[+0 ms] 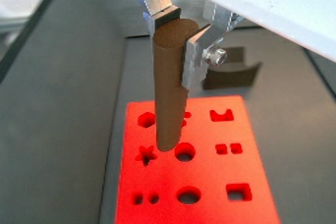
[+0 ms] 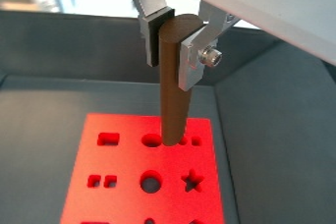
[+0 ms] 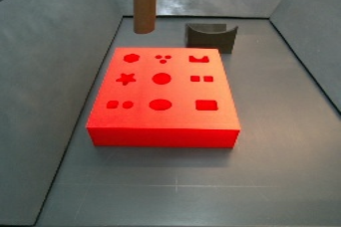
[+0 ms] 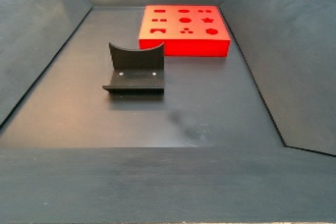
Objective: Pick up the oval object. Move up. Move to above the board. Insert the oval object.
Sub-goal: Insert the oval object.
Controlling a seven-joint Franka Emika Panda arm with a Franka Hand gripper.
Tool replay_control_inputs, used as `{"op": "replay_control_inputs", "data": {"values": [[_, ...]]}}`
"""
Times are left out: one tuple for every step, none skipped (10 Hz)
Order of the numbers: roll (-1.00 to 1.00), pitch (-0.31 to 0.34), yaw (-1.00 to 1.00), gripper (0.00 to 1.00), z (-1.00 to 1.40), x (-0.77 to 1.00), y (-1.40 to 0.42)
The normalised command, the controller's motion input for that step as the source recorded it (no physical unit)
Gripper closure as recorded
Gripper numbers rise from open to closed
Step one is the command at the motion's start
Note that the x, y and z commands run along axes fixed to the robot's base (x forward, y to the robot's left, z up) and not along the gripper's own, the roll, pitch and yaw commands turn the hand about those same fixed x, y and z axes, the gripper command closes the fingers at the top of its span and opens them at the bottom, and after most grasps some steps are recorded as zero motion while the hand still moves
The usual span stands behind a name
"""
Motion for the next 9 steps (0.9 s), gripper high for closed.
{"op": "replay_control_inputs", "data": {"values": [[0.0,0.0,-1.0,1.0,0.0,0.0,-0.01],[0.0,0.0,-1.0,1.0,0.0,0.0,-0.02],[0.0,0.0,-1.0,1.0,0.0,0.0,-0.02],[0.0,0.0,-1.0,1.0,0.0,0.0,-0.02],[0.0,0.0,-1.0,1.0,0.0,0.0,-0.02],[0.0,0.0,-1.0,1.0,0.0,0.0,-0.02],[0.0,0.0,-1.0,1.0,0.0,0.0,-0.02],[0.0,0.0,-1.0,1.0,0.0,0.0,-0.02],[0.0,-0.007,-0.96,1.0,-0.04,0.02,-0.07]]}}
